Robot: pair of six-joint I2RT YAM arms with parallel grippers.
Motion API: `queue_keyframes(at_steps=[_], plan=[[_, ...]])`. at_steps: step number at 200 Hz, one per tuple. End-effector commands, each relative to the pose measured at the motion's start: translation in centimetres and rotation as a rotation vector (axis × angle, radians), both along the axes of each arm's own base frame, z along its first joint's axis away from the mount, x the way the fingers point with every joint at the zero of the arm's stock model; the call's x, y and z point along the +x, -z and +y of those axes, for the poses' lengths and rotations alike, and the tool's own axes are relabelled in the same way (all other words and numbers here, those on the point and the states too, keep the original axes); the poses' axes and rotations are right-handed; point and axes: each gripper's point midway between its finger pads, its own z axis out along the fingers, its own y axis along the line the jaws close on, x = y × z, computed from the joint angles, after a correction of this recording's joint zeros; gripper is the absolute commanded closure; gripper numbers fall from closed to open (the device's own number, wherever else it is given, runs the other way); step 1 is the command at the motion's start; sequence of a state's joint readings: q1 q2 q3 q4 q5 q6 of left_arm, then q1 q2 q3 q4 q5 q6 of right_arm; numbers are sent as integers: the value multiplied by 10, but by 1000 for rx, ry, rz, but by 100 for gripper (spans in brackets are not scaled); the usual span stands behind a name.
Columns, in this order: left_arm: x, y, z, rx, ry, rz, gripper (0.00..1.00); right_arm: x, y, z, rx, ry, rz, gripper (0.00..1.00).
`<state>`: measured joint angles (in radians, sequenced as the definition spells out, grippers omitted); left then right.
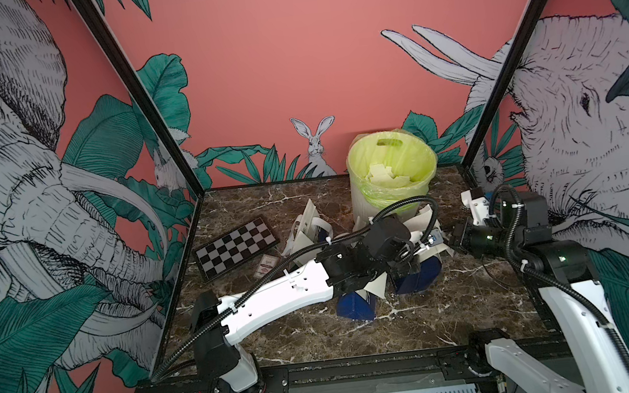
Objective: Shred takeout receipts and throw away
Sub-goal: Tear off the takeout receipt from the takeout bag.
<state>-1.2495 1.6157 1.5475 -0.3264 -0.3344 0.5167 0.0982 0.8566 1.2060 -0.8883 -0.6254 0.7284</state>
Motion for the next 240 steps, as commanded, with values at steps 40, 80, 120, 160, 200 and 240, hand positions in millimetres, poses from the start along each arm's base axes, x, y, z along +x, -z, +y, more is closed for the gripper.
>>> queue_keyframes(at_steps=[40, 80, 120, 160, 200, 240], plan=[[13, -15, 6, -8, -60, -110, 1, 1, -21, 4, 23, -23, -96, 100], [2, -15, 11, 12, 2, -115, 2, 3, -18, 3, 6, -17, -95, 100], [-6, -18, 12, -11, 37, -110, 3, 5, -15, 1, -5, -11, -95, 100], [-8, -26, 13, -39, 47, -120, 3, 8, -12, 2, -8, -15, -89, 100], [-8, -25, 15, -24, 51, -130, 3, 8, -11, 2, -5, -18, -88, 100], [-22, -25, 14, -41, 119, -84, 4, 10, -8, 2, -8, -13, -83, 100]])
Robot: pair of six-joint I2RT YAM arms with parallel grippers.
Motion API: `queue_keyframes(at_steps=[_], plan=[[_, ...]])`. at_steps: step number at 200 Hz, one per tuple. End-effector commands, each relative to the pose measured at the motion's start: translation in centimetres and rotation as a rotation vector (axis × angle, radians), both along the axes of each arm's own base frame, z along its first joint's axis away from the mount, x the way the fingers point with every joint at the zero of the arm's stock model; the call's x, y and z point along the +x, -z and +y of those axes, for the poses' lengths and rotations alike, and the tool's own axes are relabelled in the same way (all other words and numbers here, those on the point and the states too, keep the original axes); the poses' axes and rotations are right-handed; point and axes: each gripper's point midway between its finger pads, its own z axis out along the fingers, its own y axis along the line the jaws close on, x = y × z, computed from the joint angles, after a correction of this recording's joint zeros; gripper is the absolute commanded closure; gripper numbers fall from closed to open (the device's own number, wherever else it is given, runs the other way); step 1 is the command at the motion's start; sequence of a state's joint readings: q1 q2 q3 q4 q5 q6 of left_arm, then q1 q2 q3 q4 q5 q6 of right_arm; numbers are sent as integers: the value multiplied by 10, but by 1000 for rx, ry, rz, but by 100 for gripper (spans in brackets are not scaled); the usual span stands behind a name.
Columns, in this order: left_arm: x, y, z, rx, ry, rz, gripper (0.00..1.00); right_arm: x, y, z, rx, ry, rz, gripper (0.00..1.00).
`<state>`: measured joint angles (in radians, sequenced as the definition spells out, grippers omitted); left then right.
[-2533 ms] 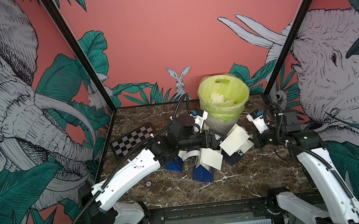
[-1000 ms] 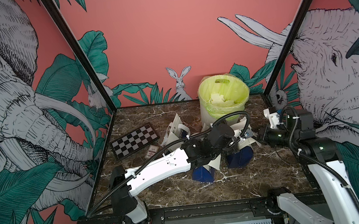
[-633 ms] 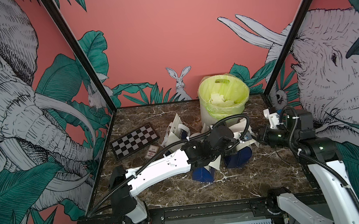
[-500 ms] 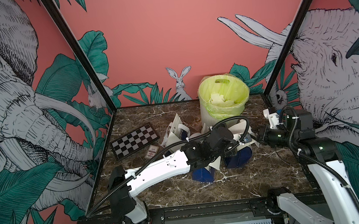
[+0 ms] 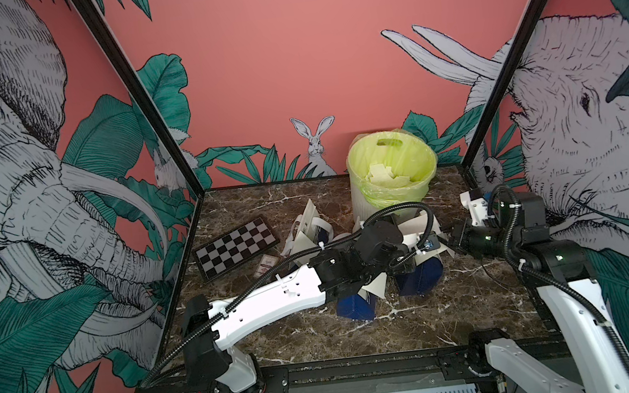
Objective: Shred takeout receipts and throw away
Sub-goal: Tear off the takeout receipt from the takeout bag.
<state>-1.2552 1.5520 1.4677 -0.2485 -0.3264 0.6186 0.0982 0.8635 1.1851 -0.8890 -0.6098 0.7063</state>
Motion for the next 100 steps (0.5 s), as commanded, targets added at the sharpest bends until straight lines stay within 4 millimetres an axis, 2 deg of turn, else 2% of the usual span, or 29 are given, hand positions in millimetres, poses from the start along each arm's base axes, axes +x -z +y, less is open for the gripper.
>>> queue_keyframes(at_steps=[1, 28, 43, 100], plan=[[-15, -16, 6, -39, 66, 7, 4, 7, -18, 4, 17, -16, -96, 100], [-23, -27, 8, -98, 95, 21, 4, 7, -16, 3, 14, -14, -93, 100], [-20, -33, 8, -127, 77, 14, 3, 6, -16, 4, 16, -16, -93, 100], [-6, -27, -5, -116, 21, -1, 4, 4, -24, 6, 54, -12, -114, 100]])
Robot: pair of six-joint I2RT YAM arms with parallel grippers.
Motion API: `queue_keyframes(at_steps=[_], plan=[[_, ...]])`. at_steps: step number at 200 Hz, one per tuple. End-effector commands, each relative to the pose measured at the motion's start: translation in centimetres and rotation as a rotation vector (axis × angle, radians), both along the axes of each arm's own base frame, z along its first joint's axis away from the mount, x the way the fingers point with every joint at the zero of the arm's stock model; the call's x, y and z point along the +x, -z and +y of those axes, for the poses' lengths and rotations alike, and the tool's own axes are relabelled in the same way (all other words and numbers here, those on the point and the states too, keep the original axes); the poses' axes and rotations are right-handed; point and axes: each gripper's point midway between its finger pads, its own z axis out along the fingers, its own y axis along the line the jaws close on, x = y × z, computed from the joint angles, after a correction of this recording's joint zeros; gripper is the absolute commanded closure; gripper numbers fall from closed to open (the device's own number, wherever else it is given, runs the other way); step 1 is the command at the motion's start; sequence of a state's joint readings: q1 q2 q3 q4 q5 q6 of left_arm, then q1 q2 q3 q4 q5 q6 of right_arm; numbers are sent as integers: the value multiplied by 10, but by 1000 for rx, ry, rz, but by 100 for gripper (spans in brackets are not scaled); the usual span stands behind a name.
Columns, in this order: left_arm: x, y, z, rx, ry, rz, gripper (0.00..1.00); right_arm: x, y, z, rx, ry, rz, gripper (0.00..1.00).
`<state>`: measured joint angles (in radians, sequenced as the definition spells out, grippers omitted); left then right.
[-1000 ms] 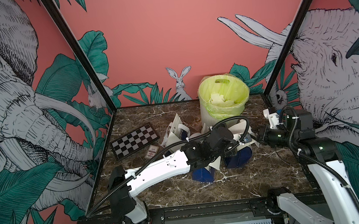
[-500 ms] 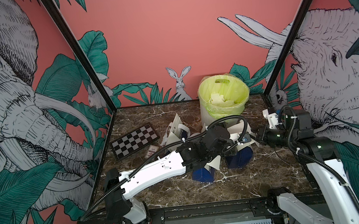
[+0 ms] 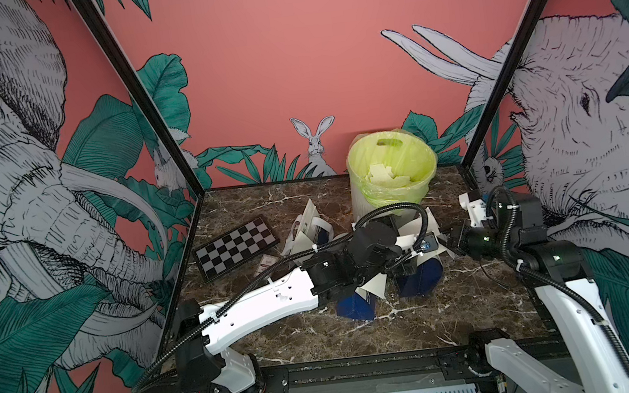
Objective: Shred takeout receipts and throw away
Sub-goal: Tear off the takeout receipt from the takeout bag.
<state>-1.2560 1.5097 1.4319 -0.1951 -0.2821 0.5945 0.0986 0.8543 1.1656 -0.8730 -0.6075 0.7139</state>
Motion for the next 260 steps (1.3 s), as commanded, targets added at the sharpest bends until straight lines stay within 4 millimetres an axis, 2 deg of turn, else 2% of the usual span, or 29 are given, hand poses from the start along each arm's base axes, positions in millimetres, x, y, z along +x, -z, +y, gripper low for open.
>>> queue_keyframes(at_steps=[1, 46, 88, 176, 212, 260], plan=[[3, -14, -7, -41, -12, -15, 4, 3, -27, 6, 50, -17, -113, 100], [2, -9, -13, -27, -9, -17, 5, 4, -28, 8, 74, -21, -113, 100], [18, -11, -10, -22, -90, -67, 6, 3, -29, 9, 77, -24, -120, 100], [22, -12, -13, -31, -105, -104, 10, 3, -26, 10, 83, -29, -114, 100], [32, -12, -16, -37, -160, -136, 21, 2, -28, 10, 91, -26, -117, 100], [30, -9, -25, -27, -133, -127, 49, 2, -29, 9, 89, -22, -118, 100]])
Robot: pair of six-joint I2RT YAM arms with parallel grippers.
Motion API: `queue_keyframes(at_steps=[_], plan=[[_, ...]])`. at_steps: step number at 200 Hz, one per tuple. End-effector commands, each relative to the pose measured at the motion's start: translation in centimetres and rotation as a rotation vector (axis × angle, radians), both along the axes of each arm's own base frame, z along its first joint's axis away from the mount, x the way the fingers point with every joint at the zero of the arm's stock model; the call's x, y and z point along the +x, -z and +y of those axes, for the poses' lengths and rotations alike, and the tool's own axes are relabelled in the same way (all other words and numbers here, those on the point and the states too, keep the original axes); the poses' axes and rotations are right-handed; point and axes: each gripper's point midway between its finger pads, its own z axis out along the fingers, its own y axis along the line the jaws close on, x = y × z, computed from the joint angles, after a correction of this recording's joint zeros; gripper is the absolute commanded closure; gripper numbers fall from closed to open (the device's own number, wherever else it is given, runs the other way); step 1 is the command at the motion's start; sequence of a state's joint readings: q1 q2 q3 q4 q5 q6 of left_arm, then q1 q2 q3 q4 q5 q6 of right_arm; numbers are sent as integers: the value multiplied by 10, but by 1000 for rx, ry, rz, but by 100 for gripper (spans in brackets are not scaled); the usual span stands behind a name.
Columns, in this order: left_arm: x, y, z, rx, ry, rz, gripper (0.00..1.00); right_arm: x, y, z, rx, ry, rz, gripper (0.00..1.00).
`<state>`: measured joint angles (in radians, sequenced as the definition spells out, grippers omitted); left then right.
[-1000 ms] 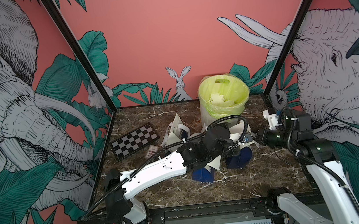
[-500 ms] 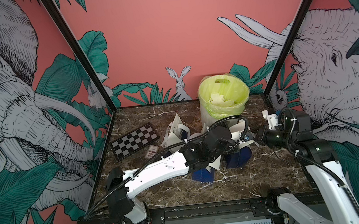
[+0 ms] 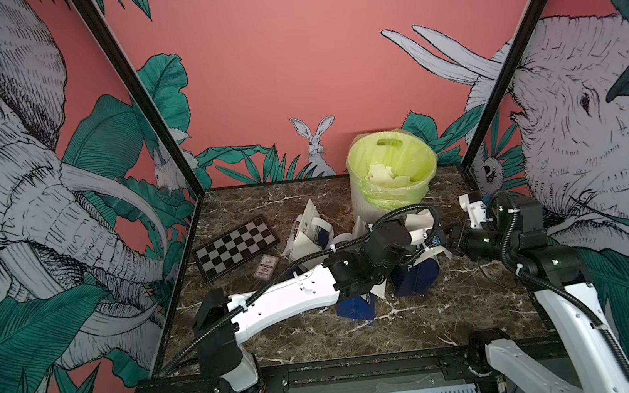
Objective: Shred takeout receipts and throw away
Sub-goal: Tear off the takeout receipt from the takeout bag.
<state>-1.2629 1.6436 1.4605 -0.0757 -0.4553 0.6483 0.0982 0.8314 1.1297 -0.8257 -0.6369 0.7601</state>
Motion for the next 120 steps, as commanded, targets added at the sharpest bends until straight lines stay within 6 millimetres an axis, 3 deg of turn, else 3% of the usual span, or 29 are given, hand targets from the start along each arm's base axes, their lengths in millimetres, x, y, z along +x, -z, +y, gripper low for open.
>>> queue_keyframes(at_steps=[1, 25, 61, 111, 120], plan=[[-2, -29, -4, -62, 9, -32, 50, 3, -28, 5, 40, -19, -114, 100], [-2, -35, -3, -77, 2, -44, 63, 3, -23, 4, 27, -12, -104, 100], [-3, -43, 0, -121, -2, -51, 70, 5, -20, 4, 26, -12, -99, 100], [5, -44, 1, -121, -52, -74, 100, 3, -21, 3, 16, -16, -111, 100], [7, -45, 2, -122, -62, -82, 100, 2, -18, 2, 7, -12, -104, 100]])
